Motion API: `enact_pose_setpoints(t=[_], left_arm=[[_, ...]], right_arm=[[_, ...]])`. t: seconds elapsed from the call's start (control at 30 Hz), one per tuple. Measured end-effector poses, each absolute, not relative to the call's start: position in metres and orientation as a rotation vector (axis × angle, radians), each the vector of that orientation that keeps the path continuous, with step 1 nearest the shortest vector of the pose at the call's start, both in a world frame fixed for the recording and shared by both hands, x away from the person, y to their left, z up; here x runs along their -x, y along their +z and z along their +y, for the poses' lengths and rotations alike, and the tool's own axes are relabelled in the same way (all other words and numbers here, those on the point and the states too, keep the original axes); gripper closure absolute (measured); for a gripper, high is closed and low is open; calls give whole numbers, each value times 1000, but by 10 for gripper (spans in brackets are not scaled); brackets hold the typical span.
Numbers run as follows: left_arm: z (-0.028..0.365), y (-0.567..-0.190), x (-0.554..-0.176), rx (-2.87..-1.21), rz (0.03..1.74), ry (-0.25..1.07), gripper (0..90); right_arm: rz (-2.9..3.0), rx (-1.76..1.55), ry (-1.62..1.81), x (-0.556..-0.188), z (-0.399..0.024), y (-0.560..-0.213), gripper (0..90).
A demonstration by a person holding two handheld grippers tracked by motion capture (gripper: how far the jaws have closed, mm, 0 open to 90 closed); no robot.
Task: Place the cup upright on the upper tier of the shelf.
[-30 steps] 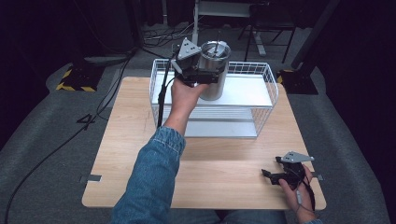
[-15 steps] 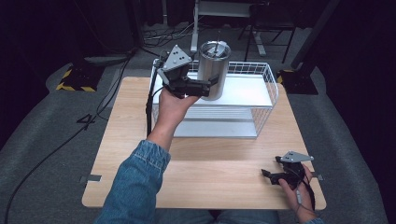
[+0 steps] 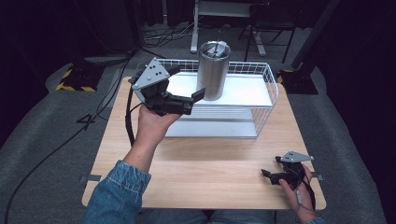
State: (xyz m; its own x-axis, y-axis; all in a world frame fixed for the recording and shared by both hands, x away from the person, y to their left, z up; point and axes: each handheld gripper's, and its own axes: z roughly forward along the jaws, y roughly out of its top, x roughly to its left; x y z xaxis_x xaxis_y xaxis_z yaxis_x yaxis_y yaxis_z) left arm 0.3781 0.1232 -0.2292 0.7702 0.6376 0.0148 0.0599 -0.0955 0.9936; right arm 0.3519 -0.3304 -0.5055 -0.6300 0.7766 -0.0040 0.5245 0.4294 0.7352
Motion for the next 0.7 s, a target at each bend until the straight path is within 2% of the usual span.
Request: enact_pose_setpoints(t=[0.7], left_arm=[[170, -263, -317, -1647, 521, 497, 0]], right_arm=[[2346, -1123, 1020, -354, -328, -506, 111]])
